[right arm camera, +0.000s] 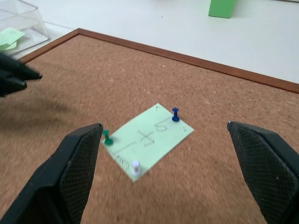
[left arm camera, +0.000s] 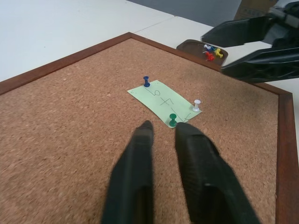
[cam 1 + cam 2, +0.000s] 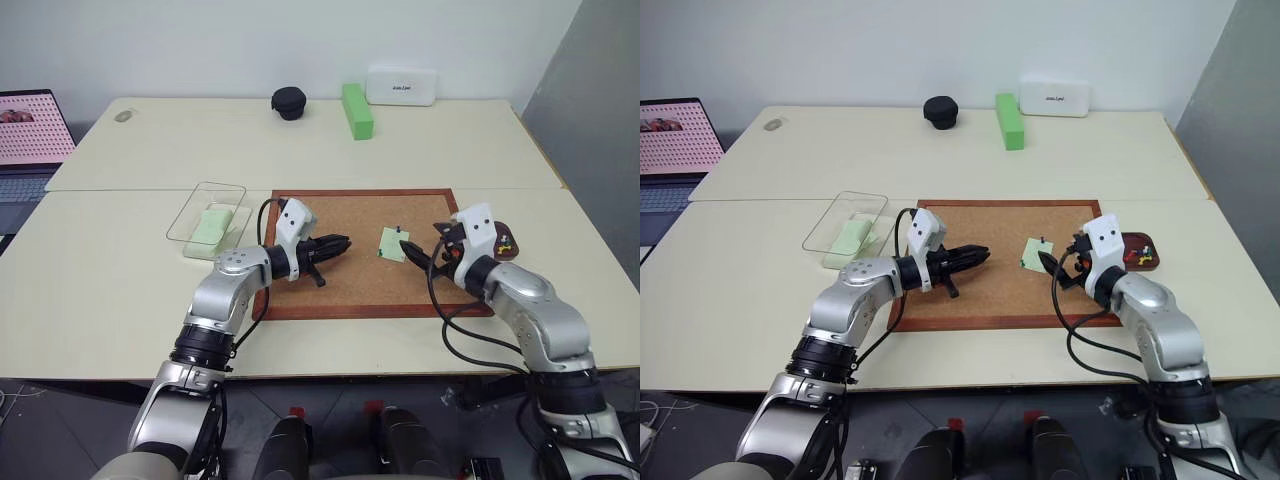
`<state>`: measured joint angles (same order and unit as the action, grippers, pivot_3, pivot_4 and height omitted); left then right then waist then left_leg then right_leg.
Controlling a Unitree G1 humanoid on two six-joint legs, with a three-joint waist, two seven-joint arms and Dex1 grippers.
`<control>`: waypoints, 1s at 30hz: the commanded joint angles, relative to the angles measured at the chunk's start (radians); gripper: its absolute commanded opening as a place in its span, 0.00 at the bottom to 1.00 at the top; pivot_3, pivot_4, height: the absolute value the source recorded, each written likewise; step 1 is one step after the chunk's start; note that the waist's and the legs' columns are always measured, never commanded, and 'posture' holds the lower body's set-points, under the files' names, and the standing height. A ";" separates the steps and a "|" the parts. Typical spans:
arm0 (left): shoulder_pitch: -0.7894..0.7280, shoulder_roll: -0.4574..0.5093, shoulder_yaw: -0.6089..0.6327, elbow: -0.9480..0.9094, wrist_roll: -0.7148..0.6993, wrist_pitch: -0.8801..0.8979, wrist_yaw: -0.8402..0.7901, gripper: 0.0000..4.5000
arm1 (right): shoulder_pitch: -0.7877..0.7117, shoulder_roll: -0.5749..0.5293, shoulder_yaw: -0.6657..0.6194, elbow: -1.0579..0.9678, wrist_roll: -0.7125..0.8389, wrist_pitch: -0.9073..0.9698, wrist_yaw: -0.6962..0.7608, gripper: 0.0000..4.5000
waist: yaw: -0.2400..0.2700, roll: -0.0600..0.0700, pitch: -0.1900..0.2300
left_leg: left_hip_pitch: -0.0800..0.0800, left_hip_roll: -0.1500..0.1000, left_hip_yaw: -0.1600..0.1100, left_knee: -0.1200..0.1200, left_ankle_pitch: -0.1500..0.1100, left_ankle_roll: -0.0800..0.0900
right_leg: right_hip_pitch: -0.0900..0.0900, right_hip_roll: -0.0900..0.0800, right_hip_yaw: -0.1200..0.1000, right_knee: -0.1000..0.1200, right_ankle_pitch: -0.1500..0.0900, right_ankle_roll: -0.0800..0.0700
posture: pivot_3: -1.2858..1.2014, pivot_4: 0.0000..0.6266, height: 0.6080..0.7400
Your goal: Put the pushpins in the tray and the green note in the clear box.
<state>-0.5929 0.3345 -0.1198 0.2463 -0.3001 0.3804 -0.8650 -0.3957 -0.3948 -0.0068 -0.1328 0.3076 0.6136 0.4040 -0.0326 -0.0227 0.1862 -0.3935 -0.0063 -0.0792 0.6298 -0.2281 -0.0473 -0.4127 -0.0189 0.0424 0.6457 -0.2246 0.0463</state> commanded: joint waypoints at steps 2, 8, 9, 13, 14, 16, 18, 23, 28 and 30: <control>-0.014 -0.010 -0.007 0.009 0.021 -0.031 -0.004 0.00 | -0.071 0.028 -0.008 0.077 -0.032 -0.053 -0.019 1.00 | 0.001 0.000 0.000 | 0.000 0.000 0.000 0.000 0.000 0.000 | 0.000 0.000 0.000 0.000 0.000 0.000 | 0.52 0.24 1.00; -0.017 -0.036 -0.043 0.060 0.073 -0.039 0.013 0.00 | -0.130 0.064 0.004 0.189 -0.069 -0.094 -0.023 1.00 | 0.000 0.000 0.000 | 0.000 0.000 0.000 0.000 0.000 0.000 | 0.000 0.000 0.000 0.000 0.000 0.000 | 0.52 0.24 1.00; -0.016 -0.040 -0.050 0.070 0.081 -0.032 0.015 0.00 | -0.139 0.068 0.008 0.207 -0.075 -0.102 -0.022 1.00 | 0.000 0.000 0.000 | 0.000 0.000 0.000 0.000 0.000 0.000 | 0.000 0.000 0.000 0.000 0.000 0.000 | 0.52 0.24 1.00; 0.015 -0.035 -0.120 0.115 0.152 -0.033 0.009 0.00 | -0.188 0.096 0.021 0.306 -0.099 -0.140 -0.019 1.00 | -0.002 0.000 0.000 | 0.001 0.000 0.000 0.000 0.000 0.000 | 0.000 0.000 0.000 0.001 0.000 0.000 | 0.52 0.24 1.00; 0.017 -0.034 -0.132 0.131 0.173 -0.046 0.017 0.00 | -0.201 0.104 0.026 0.332 -0.105 -0.147 -0.015 1.00 | -0.001 0.000 0.000 | 0.001 0.000 0.000 0.000 0.000 0.000 | 0.000 0.000 0.000 0.001 0.000 0.000 | 0.52 0.24 1.00; 0.015 -0.039 -0.137 0.148 0.187 -0.048 0.027 0.00 | -0.223 0.115 0.030 0.381 -0.117 -0.166 -0.014 1.00 | -0.001 0.001 -0.001 | 0.001 0.000 0.000 0.000 0.000 0.000 | 0.000 0.000 0.000 0.001 0.000 0.000 | 0.52 0.24 1.00; 0.011 -0.044 -0.133 0.149 0.183 -0.034 0.026 0.00 | -0.248 0.123 0.033 0.437 -0.132 -0.192 -0.015 1.00 | 0.000 0.001 -0.001 | 0.002 0.000 0.000 0.000 0.000 0.000 | 0.001 0.000 0.000 0.001 0.000 0.000 | 0.52 0.24 1.00; 0.015 -0.030 -0.140 0.133 0.178 -0.015 -0.006 0.00 | -0.302 0.158 0.027 0.565 -0.147 -0.250 -0.010 1.00 | -0.002 0.001 -0.001 | 0.005 0.000 0.000 0.000 0.000 0.000 | 0.004 0.000 0.000 0.002 0.000 0.000 | 0.52 0.24 1.00; 0.013 -0.017 -0.133 0.111 0.174 0.002 -0.017 0.00 | -0.347 0.174 0.010 0.689 -0.161 -0.307 -0.019 1.00 | -0.003 0.001 -0.001 | 0.006 0.000 0.000 0.000 0.000 0.000 | 0.004 0.000 0.000 0.002 0.000 0.000 | 0.52 0.24 1.00; 0.006 -0.014 -0.126 0.116 0.172 0.003 -0.017 0.00 | -0.359 0.176 0.008 0.718 -0.166 -0.321 -0.013 0.96 | -0.004 0.001 -0.001 | 0.006 0.000 0.000 0.000 0.000 0.000 | 0.004 0.000 0.001 0.002 0.000 0.000 | 0.52 0.24 1.00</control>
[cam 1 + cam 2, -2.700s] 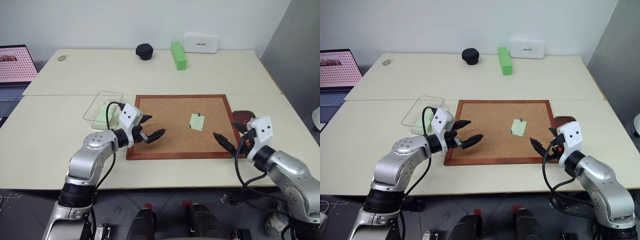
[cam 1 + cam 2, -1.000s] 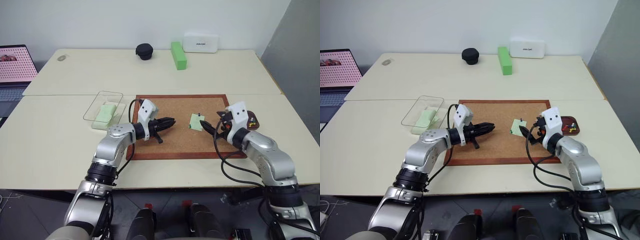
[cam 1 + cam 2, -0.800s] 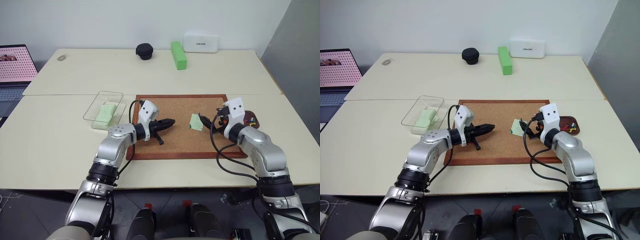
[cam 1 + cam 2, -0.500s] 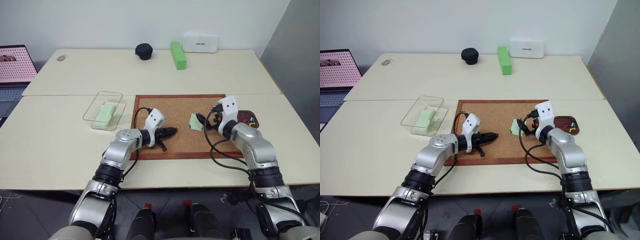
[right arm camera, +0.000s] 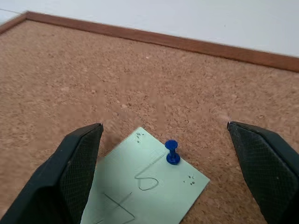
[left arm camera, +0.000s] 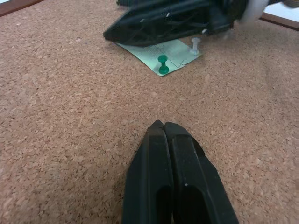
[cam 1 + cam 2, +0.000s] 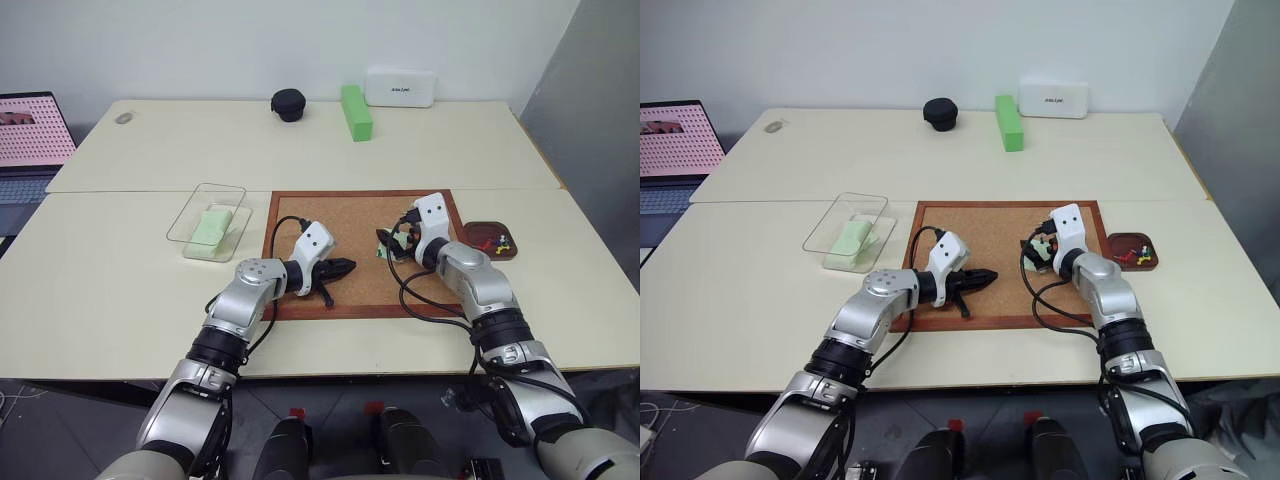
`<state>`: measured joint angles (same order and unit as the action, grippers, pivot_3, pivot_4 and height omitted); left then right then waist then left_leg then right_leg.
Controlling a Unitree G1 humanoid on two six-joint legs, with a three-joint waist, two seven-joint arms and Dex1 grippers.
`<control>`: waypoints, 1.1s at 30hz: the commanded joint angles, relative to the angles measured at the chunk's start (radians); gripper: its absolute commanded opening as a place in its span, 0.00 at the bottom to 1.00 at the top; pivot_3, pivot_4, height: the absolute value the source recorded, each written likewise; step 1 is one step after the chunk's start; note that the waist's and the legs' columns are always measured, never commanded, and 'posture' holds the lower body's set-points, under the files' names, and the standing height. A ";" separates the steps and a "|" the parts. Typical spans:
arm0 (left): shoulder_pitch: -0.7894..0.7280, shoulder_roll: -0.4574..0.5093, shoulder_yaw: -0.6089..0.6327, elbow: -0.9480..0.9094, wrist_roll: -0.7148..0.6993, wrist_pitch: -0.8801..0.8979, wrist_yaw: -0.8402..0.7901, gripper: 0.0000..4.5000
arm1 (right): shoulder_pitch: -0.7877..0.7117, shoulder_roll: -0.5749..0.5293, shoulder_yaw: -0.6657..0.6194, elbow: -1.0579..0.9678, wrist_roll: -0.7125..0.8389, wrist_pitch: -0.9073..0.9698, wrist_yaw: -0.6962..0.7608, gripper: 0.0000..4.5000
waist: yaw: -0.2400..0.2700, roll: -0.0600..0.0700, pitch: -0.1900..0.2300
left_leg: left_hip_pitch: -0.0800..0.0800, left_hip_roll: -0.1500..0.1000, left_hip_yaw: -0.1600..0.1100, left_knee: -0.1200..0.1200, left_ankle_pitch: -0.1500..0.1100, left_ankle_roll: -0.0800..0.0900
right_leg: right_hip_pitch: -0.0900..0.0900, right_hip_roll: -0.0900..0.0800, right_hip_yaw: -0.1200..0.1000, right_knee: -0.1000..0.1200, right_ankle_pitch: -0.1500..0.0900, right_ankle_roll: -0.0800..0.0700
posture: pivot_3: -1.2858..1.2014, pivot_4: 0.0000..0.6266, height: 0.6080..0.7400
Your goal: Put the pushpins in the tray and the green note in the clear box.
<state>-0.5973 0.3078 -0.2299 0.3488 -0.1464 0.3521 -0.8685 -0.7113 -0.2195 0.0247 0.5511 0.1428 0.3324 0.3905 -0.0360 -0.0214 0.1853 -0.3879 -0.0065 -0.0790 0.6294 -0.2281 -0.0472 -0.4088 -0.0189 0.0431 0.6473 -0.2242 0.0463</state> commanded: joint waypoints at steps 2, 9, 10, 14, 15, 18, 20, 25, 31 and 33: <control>0.000 0.017 -0.011 0.023 0.018 0.031 -0.017 0.00 | -0.050 0.001 -0.019 0.049 -0.007 -0.052 0.011 0.90 | -0.002 0.000 0.000 | 0.000 0.000 0.000 0.000 0.000 0.000 | 0.000 0.000 0.000 0.000 0.000 0.000 | 0.52 0.24 1.00; -0.029 0.023 -0.006 0.058 0.026 0.017 -0.023 0.00 | -0.046 -0.002 0.006 0.057 -0.022 -0.089 0.055 0.56 | -0.009 0.000 0.000 | 0.000 0.000 0.000 0.000 0.000 0.000 | 0.000 0.000 0.000 0.000 0.000 0.000 | 0.52 0.24 1.00; -0.032 0.024 -0.008 0.063 0.029 0.013 -0.023 0.00 | -0.043 -0.003 0.009 0.056 -0.026 -0.092 0.061 0.52 | -0.011 0.000 0.000 | 0.000 0.000 0.000 0.000 0.000 0.000 | 0.000 0.000 0.000 0.001 0.000 0.000 | 0.52 0.24 1.00; -0.050 0.021 -0.006 0.084 0.030 0.006 -0.028 0.00 | -0.041 0.005 0.008 0.060 -0.032 -0.099 0.068 0.33 | -0.013 0.000 0.000 | 0.000 0.000 0.000 0.000 0.000 0.000 | 0.000 0.000 0.000 0.001 0.000 0.000 | 0.52 0.24 1.00; -0.053 0.020 -0.006 0.090 0.032 0.002 -0.028 0.00 | -0.042 0.008 0.007 0.062 -0.031 -0.097 0.070 0.29 | -0.013 0.000 0.000 | 0.000 0.000 0.000 0.000 0.000 0.000 | 0.000 0.000 0.000 0.001 0.000 0.000 | 0.52 0.24 1.00; -0.059 0.018 -0.007 0.102 0.036 -0.006 -0.027 0.00 | -0.042 0.012 0.006 0.071 -0.038 -0.103 0.069 0.15 | -0.013 0.000 0.000 | 0.001 0.000 0.000 0.000 0.000 0.000 | 0.000 0.000 0.000 0.001 0.000 0.000 | 0.52 0.24 1.00; -0.059 0.018 -0.008 0.105 0.035 -0.007 -0.028 0.00 | -0.044 0.013 0.000 0.076 -0.039 -0.107 0.069 0.07 | -0.014 0.000 0.000 | 0.002 0.000 0.000 0.000 0.000 0.000 | 0.001 0.000 0.000 0.001 0.000 0.000 | 0.52 0.24 1.00; -0.052 0.022 -0.011 0.103 0.036 -0.007 -0.031 0.00 | -0.046 0.011 -0.012 0.083 -0.042 -0.117 0.061 0.00 | -0.015 0.000 0.000 | 0.003 0.000 0.000 0.000 0.000 0.000 | 0.002 0.000 0.000 0.001 0.000 0.000 | 0.52 0.24 1.00; -0.036 0.024 -0.026 0.093 0.048 0.000 -0.032 0.00 | -0.013 0.010 -0.019 -0.046 -0.020 -0.151 0.072 0.00 | -0.015 0.000 0.000 | 0.003 0.000 0.000 0.000 0.000 0.000 | 0.002 0.000 0.000 0.001 0.000 0.000 | 0.52 0.24 1.00; -0.030 0.024 -0.031 0.087 0.049 0.004 -0.036 0.00 | 0.013 -0.002 -0.002 -0.118 -0.035 -0.144 0.074 0.00 | -0.014 0.000 0.000 | 0.003 0.000 0.000 0.000 0.000 0.000 | 0.002 0.000 0.000 0.001 0.000 0.000 | 0.52 0.24 1.00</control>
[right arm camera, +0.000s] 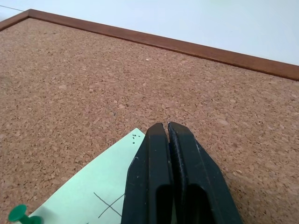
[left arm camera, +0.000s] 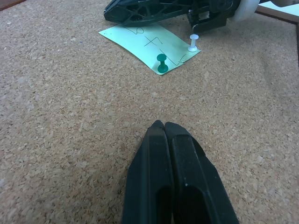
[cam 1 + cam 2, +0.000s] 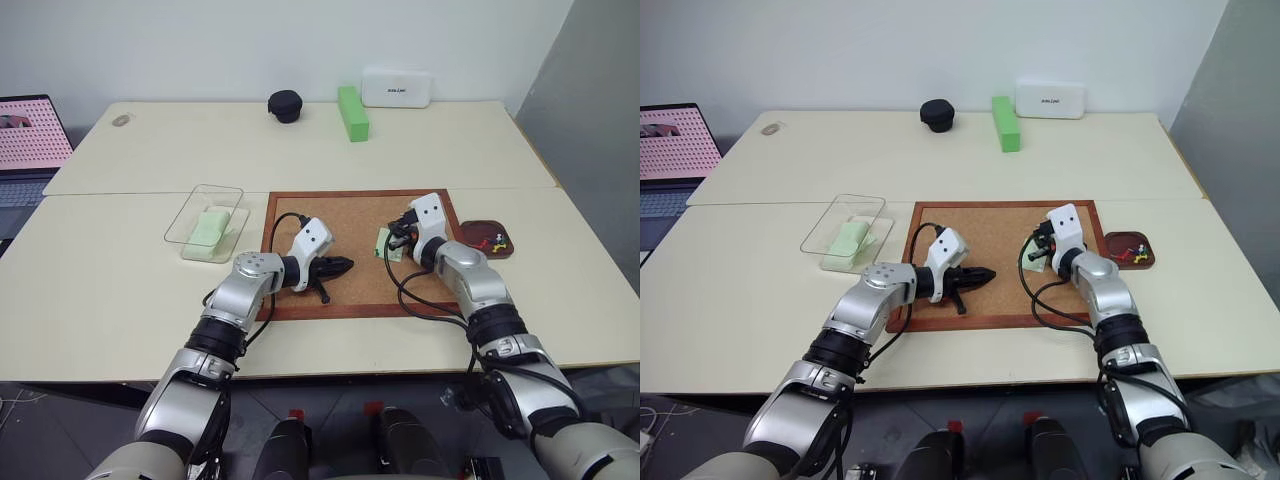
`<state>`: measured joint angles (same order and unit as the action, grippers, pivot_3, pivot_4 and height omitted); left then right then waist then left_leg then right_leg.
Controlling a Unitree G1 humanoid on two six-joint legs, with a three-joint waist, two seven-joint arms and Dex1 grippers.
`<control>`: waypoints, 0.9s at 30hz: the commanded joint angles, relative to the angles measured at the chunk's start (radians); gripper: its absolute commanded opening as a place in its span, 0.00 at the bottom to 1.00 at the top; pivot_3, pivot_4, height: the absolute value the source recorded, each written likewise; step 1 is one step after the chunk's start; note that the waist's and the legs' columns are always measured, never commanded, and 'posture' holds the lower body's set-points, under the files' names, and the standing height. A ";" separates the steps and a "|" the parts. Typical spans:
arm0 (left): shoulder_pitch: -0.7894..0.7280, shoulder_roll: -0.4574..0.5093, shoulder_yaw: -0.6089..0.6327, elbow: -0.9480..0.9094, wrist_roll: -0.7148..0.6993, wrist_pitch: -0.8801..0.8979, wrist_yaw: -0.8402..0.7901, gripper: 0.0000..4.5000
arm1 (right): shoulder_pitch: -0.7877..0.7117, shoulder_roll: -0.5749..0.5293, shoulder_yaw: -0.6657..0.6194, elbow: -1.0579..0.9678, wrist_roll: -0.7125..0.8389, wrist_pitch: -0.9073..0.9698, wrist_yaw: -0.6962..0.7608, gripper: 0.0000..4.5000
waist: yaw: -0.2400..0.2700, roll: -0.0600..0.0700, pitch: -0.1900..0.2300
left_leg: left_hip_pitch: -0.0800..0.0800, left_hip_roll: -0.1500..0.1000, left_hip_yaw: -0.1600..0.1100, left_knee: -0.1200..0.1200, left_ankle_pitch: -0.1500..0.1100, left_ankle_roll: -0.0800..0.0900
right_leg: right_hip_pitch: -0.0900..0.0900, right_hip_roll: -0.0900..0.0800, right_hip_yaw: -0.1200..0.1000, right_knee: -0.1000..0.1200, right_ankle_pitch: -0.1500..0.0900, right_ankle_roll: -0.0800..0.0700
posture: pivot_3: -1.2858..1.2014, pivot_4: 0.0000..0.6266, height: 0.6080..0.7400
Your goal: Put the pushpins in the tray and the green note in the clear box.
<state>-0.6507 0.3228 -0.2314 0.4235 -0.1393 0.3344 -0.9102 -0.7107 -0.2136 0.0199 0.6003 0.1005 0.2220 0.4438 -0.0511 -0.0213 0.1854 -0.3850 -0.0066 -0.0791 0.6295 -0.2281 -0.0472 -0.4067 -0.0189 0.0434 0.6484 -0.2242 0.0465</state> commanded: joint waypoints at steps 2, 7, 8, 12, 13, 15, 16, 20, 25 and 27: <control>0.027 0.009 -0.031 0.007 0.041 0.027 0.004 0.00 | 0.032 -0.009 0.007 -0.218 0.009 -0.008 0.017 0.00 | 0.001 0.000 0.000 | 0.000 0.000 0.000 0.000 0.000 0.000 | 0.000 0.000 0.000 0.000 0.000 0.000 | 0.52 0.24 1.00; 0.030 0.009 -0.032 0.002 0.040 0.033 0.001 0.00 | 0.072 0.001 -0.001 -0.316 0.012 0.032 -0.017 0.00 | 0.000 0.000 0.000 | 0.000 0.000 0.000 0.000 0.000 0.000 | 0.000 0.000 0.000 0.000 0.000 0.000 | 0.52 0.24 1.00; 0.028 0.008 -0.032 0.002 0.040 0.034 0.001 0.00 | 0.080 0.004 -0.007 -0.330 0.014 0.035 -0.025 0.00 | 0.000 0.000 0.000 | 0.000 0.000 0.000 0.000 0.000 0.000 | 0.000 0.000 0.000 0.000 0.000 0.000 | 0.52 0.24 1.00; 0.024 0.005 -0.030 0.005 0.038 0.037 0.000 0.00 | 0.100 0.005 -0.023 -0.369 0.019 0.054 -0.044 0.00 | 0.000 0.000 0.000 | 0.001 0.000 0.000 0.000 0.000 0.000 | 0.001 0.000 0.000 -0.001 0.000 0.000 | 0.52 0.24 1.00; 0.024 0.005 -0.031 0.005 0.038 0.037 0.000 0.00 | 0.104 0.004 -0.026 -0.379 0.023 0.060 -0.046 0.00 | 0.000 0.000 0.000 | 0.001 0.000 0.000 0.000 0.000 0.000 | 0.001 0.000 0.000 -0.001 0.000 0.000 | 0.52 0.24 1.00; 0.023 0.005 -0.032 0.006 0.039 0.036 -0.003 0.00 | 0.113 -0.005 -0.049 -0.403 0.028 0.070 -0.066 0.00 | 0.000 0.000 0.000 | 0.001 0.000 0.000 0.000 0.000 0.000 | 0.001 0.000 0.000 0.000 0.000 0.000 | 0.52 0.24 1.00; 0.023 0.005 -0.032 0.007 0.039 0.036 -0.004 0.00 | 0.116 -0.009 -0.061 -0.413 0.029 0.075 -0.078 0.00 | 0.000 0.000 0.000 | 0.001 0.000 0.000 0.000 0.000 0.000 | 0.001 0.000 0.000 0.000 0.000 0.000 | 0.52 0.24 1.00; 0.023 0.003 -0.034 0.005 0.038 0.038 -0.006 0.00 | 0.132 -0.033 -0.117 -0.446 0.005 0.100 -0.170 0.00 | 0.001 0.000 0.000 | 0.001 0.000 0.000 0.000 0.000 0.000 | 0.001 0.000 0.000 -0.001 0.000 0.000 | 0.52 0.24 1.00; 0.021 0.001 -0.034 0.010 0.037 0.036 -0.009 0.00 | 0.182 -0.083 -0.224 -0.498 -0.017 0.189 -0.311 0.00 | 0.004 0.000 0.000 | 0.000 0.000 0.000 0.000 0.000 0.000 | 0.001 0.000 0.000 -0.001 0.000 0.000 | 0.52 0.24 1.00; 0.019 0.001 -0.034 0.014 0.038 0.035 -0.010 0.00 | 0.200 -0.097 -0.244 -0.512 -0.007 0.219 -0.323 0.00 | 0.004 0.000 0.000 | 0.000 0.000 0.000 -0.001 0.000 0.000 | 0.001 0.000 0.000 -0.002 0.000 0.000 | 0.52 0.24 1.00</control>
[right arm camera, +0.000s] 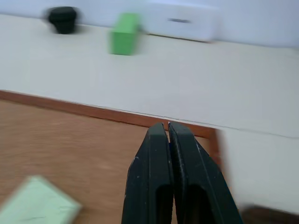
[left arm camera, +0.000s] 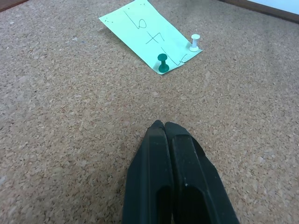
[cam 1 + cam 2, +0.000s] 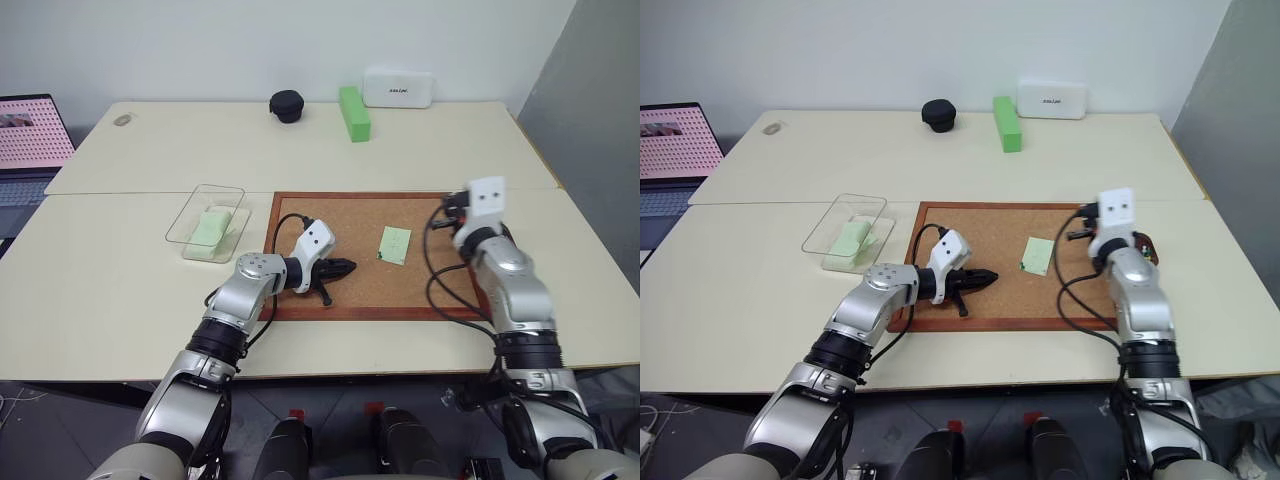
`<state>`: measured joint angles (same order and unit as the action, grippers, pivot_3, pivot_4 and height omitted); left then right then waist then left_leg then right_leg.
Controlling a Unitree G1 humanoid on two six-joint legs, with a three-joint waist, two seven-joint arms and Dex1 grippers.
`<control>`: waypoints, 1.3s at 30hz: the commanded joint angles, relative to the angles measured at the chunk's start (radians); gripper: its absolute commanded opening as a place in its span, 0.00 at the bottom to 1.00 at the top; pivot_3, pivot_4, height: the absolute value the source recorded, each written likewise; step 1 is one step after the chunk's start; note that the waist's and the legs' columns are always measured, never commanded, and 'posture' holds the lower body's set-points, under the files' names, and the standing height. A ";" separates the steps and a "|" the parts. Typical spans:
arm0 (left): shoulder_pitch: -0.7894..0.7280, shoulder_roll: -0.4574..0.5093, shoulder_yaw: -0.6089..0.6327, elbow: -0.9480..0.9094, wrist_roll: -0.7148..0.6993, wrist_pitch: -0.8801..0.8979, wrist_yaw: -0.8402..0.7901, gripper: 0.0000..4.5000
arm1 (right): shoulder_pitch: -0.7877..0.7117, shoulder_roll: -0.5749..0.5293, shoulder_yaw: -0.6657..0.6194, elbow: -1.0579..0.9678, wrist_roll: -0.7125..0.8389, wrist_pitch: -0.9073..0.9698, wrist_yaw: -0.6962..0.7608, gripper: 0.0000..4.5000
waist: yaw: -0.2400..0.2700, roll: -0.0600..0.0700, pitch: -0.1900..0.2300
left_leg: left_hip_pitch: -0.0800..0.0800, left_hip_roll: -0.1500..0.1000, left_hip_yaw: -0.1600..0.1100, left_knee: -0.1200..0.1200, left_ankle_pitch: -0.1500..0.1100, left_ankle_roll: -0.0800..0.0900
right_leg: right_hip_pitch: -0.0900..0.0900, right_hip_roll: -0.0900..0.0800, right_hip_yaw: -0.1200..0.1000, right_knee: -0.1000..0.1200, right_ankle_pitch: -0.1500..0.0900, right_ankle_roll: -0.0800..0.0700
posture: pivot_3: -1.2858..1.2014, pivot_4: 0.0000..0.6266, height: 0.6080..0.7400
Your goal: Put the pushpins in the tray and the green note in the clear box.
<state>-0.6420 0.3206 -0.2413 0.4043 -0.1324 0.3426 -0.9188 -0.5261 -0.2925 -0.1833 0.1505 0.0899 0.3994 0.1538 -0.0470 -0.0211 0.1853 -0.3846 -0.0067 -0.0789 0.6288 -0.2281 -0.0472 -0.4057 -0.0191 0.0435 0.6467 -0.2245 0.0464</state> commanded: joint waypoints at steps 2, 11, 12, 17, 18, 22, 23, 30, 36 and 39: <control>0.009 0.003 -0.025 0.034 0.032 0.027 -0.004 0.00 | 0.026 -0.025 -0.058 -0.066 0.017 0.069 -0.041 0.00 | -0.002 0.000 0.000 | 0.000 0.000 0.000 0.000 0.000 0.000 | 0.000 0.000 0.000 0.000 0.000 0.000 | 0.52 0.24 1.00; -0.003 0.001 -0.026 0.044 0.035 0.024 -0.010 0.00 | -0.001 -0.051 -0.076 0.033 0.038 0.045 -0.015 0.12 | -0.004 0.001 -0.001 | 0.000 0.000 0.001 0.000 0.000 0.000 | 0.000 0.000 0.000 0.000 0.000 0.000 | 0.52 0.24 1.00; -0.003 0.001 -0.025 0.043 0.035 0.024 -0.010 0.00 | -0.004 -0.057 -0.074 0.044 0.033 0.038 -0.015 0.17 | -0.004 0.001 -0.001 | 0.000 0.000 0.001 0.000 0.000 0.000 | 0.000 0.000 0.000 0.000 0.000 0.000 | 0.52 0.24 1.00; 0.001 0.006 -0.024 0.039 0.035 0.025 -0.008 0.00 | -0.006 -0.084 -0.047 0.070 0.019 0.012 0.003 0.40 | -0.004 0.001 0.000 | 0.000 0.000 0.001 0.000 0.000 0.000 | 0.000 0.000 0.000 0.000 0.000 0.000 | 0.52 0.24 1.00; 0.002 0.007 -0.024 0.037 0.035 0.025 -0.008 0.00 | -0.003 -0.089 -0.039 0.077 0.009 0.003 0.005 0.43 | -0.004 0.001 -0.001 | 0.000 0.000 0.001 0.000 0.000 0.000 | 0.000 0.000 0.000 0.000 0.000 0.000 | 0.52 0.24 1.00; 0.005 0.008 -0.023 0.034 0.034 0.027 -0.007 0.00 | 0.007 -0.111 -0.006 0.104 -0.024 -0.040 0.020 0.61 | -0.004 0.001 0.000 | 0.000 0.000 0.001 0.000 0.000 0.000 | 0.000 0.000 0.001 0.000 0.000 0.000 | 0.52 0.24 1.00; 0.005 0.008 -0.024 0.035 0.035 0.025 -0.007 0.00 | 0.007 -0.114 -0.001 0.109 -0.027 -0.046 0.022 0.66 | -0.004 0.001 0.000 | 0.000 0.000 0.001 0.000 0.000 0.000 | 0.000 0.000 0.001 0.000 0.000 0.000 | 0.52 0.24 1.00; 0.001 0.005 -0.028 0.040 0.039 0.020 -0.005 0.00 | 0.009 -0.158 0.053 0.142 -0.101 -0.110 0.020 0.99 | -0.004 0.001 0.000 | 0.000 0.000 0.001 0.000 0.000 0.000 | 0.000 0.000 0.001 0.000 0.000 0.000 | 0.52 0.24 1.00; 0.002 0.003 -0.032 0.035 0.038 0.022 -0.005 0.00 | 0.013 -0.196 0.102 0.171 -0.182 -0.167 0.001 1.00 | -0.004 0.001 0.000 | 0.000 0.000 0.001 0.000 0.000 0.000 | 0.000 0.000 0.001 0.000 0.000 0.000 | 0.52 0.24 1.00; 0.004 0.005 -0.034 0.034 0.040 0.021 -0.004 0.00 | 0.012 -0.203 0.112 0.183 -0.202 -0.183 0.002 1.00 | -0.004 0.001 0.000 | 0.000 0.000 0.001 0.000 0.000 0.000 | 0.000 0.000 0.001 0.000 0.000 0.000 | 0.52 0.24 1.00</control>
<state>-0.6531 0.3246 -0.2475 0.4181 -0.1305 0.3422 -0.9270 -0.5102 -0.4744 -0.0714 0.3401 -0.0949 0.2488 0.1662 -0.0511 -0.0202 0.1848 -0.3845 -0.0068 -0.0780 0.6290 -0.2281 -0.0470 -0.4057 -0.0189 0.0440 0.6463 -0.2245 0.0467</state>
